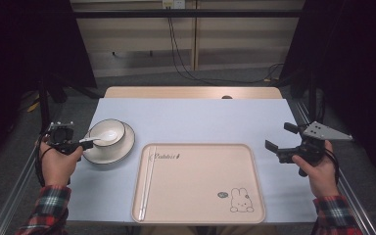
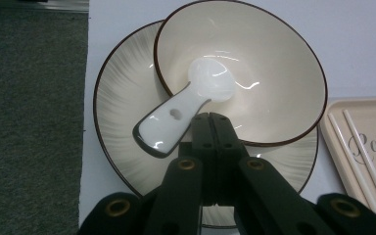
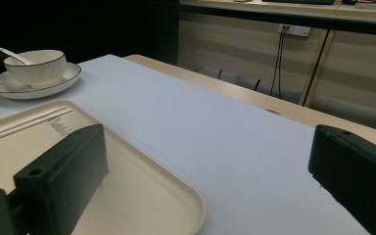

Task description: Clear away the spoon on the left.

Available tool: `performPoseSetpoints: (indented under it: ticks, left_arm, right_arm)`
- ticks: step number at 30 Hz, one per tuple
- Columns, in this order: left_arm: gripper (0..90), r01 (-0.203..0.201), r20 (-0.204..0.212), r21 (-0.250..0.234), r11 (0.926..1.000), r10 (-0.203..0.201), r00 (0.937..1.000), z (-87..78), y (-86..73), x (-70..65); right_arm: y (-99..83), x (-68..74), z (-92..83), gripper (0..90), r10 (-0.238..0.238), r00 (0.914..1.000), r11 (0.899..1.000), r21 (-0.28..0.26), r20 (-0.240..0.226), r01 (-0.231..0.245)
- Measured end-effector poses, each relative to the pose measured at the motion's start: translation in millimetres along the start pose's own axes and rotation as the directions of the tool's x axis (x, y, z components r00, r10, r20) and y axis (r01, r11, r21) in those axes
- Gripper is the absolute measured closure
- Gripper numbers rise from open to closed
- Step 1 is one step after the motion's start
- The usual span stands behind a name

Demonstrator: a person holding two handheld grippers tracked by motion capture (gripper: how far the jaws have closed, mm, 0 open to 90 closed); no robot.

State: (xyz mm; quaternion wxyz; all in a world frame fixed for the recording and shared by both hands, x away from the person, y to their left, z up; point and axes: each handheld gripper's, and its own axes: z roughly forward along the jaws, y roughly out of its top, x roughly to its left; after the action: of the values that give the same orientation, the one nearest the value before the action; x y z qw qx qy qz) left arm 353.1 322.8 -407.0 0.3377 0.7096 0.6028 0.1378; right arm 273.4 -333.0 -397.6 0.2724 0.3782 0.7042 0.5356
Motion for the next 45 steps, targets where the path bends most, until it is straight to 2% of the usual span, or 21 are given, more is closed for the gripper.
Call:
performPoseSetpoints:
  ticks: [4, 5, 8, 9, 12, 14, 15, 16, 17, 20, 21, 22, 29, 35, 36, 41, 45]
  left_arm:
    - [90.0, -0.002, -0.015, -0.003, 1.0000, 0.002, 0.9999, 0.5, 1.5, 1.1]
    - [90.0, 0.009, -0.018, -0.013, 0.9999, -0.009, 0.9998, 1.1, 1.8, 1.0]
    - [90.0, 0.001, -0.028, -0.004, 1.0000, -0.001, 0.9996, -0.1, 2.9, 3.1]
    - [90.0, 0.017, -0.025, -0.018, 0.9997, -0.017, 0.9995, 0.9, 3.4, 2.9]
    - [90.0, -0.004, -0.039, -0.008, 1.0000, 0.004, 0.9992, 1.2, 5.0, 4.7]
    - [90.0, 0.004, -0.046, -0.026, 0.9996, -0.005, 0.9989, 2.7, 6.2, 3.6]
    - [90.0, -0.015, -0.048, -0.012, 0.9998, 0.015, 0.9987, 2.2, 7.3, 4.6]
    - [90.0, -0.018, -0.055, -0.013, 0.9998, 0.018, 0.9983, 2.7, 7.6, 4.8]
    - [90.0, 0.000, -0.055, -0.029, 0.9996, -0.002, 0.9985, 4.5, 8.1, 4.0]
    - [90.0, -0.017, -0.073, -0.014, 0.9998, 0.016, 0.9972, 5.6, 9.9, 4.7]
    - [90.0, 0.003, -0.075, -0.036, 0.9994, -0.006, 0.9971, 7.3, 10.2, 4.0]
    - [90.0, -0.012, -0.073, -0.026, 0.9996, 0.010, 0.9973, 7.0, 10.6, 5.4]
    - [90.0, -0.027, -0.091, -0.020, 0.9994, 0.025, 0.9955, 8.8, 12.2, 9.4]
    - [90.0, -0.004, -0.120, -0.056, 0.9984, -0.002, 0.9927, 7.2, 13.0, 12.5]
    - [90.0, -0.015, -0.122, -0.045, 0.9989, 0.009, 0.9925, 6.0, 13.3, 14.2]
    - [90.0, 0.003, -0.134, -0.059, 0.9982, -0.011, 0.9910, 6.4, 14.6, 17.6]
    - [89.1, 0.006, -0.141, -0.088, 0.9961, -0.018, 0.9898, 7.8, 18.1, 20.3]
  right_arm:
    - [0.1, 0.7, 0.3, 0.3, 0.005, 1.0000, 1.000, -0.002, 0.004, -0.005]
    - [0.1, 0.8, 0.4, 0.3, 0.004, 1.0000, 1.000, -0.001, 0.004, -0.004]
    - [-0.2, 0.6, 0.7, 0.3, 0.000, 1.0000, 1.000, 0.001, -0.003, 0.000]
    - [-0.3, 0.7, 0.8, 0.3, 0.004, 1.0000, 1.000, -0.001, 0.004, -0.004]
    - [-0.3, 0.5, 0.7, 0.3, 0.000, 1.0000, 1.000, 0.000, 0.004, 0.000]
    - [-0.1, 0.5, 0.5, 0.3, 0.001, 0.9999, 1.000, -0.005, 0.010, -0.001]
    - [-0.1, 0.3, 0.1, 0.3, 0.000, 1.0000, 1.000, -0.005, 0.004, 0.000]
    - [-0.2, 0.0, 0.3, 0.3, -0.001, 1.0000, 1.000, -0.005, 0.005, 0.001]
    - [-0.2, -0.1, 0.3, 0.3, -0.002, 1.0000, 1.000, -0.005, 0.006, 0.002]
    - [-0.5, -0.2, 0.8, 0.4, -0.006, 1.0000, 1.000, -0.005, 0.006, 0.006]
    - [-0.5, 0.0, 0.8, 0.3, -0.005, 1.0000, 1.000, -0.003, 0.008, 0.005]
    - [-0.5, 0.0, 0.8, 0.3, -0.006, 0.9999, 1.000, -0.002, 0.011, 0.006]
    - [-1.0, -0.2, 1.5, 0.3, -0.010, 0.9999, 1.000, 0.006, 0.007, 0.010]
    - [-1.2, -0.2, 2.0, 0.3, -0.009, 0.9999, 1.000, 0.003, 0.006, 0.009]
    - [-1.2, -0.2, 2.0, 0.3, -0.008, 1.0000, 1.000, 0.004, 0.005, 0.008]
    - [-1.4, -0.3, 2.6, 0.3, -0.010, 0.9999, 1.000, 0.011, 0.008, 0.010]
    - [-1.8, -0.5, 3.0, 0.3, -0.009, 0.9999, 1.000, 0.015, 0.006, 0.009]
